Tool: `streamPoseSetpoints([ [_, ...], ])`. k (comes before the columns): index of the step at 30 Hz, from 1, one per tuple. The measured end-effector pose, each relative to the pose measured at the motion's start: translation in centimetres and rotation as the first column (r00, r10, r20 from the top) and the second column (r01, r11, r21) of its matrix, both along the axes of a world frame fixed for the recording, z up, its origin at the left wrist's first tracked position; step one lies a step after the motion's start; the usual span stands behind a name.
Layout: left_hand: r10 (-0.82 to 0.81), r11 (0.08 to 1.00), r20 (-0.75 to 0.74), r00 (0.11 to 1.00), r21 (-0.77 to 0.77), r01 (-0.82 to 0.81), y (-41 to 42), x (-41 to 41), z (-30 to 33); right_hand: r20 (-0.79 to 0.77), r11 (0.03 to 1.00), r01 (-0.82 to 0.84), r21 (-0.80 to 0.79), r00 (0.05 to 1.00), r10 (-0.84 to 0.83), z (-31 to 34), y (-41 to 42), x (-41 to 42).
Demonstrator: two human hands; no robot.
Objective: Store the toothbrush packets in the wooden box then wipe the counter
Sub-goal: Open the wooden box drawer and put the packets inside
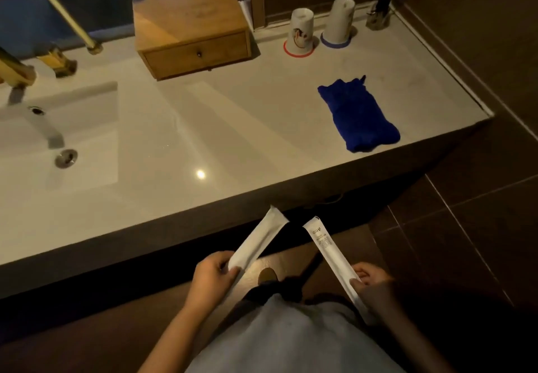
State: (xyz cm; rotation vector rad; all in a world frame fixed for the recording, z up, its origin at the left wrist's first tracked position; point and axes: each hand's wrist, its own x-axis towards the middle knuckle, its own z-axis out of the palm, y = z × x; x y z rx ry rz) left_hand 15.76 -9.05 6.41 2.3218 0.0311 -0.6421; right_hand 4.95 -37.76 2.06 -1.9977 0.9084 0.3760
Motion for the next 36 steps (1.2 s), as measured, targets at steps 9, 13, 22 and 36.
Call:
streamPoseSetpoints([
  [9,0.055,0.92,-0.005,0.998,-0.387,-0.052,-8.2,7.8,7.5,0.302,0.985,0.127,0.115,0.94,-0.156,9.7,-1.9,7.0],
  [13,0.174,0.845,-0.031,0.984,-0.508,-0.165,-11.2,11.5,9.0,0.406,0.969,0.098,0.227,0.895,-0.186,12.5,-4.1,13.0],
  [22,0.456,0.691,-0.16,0.876,-0.557,-0.461,-16.3,21.4,9.0,0.462,0.964,-0.21,0.162,0.879,0.114,13.5,-7.5,31.1],
  [36,0.382,0.828,-0.182,0.906,-0.369,-0.423,-21.0,28.0,5.6,0.367,0.971,-0.237,-0.033,0.901,0.232,10.3,-7.8,37.3],
])
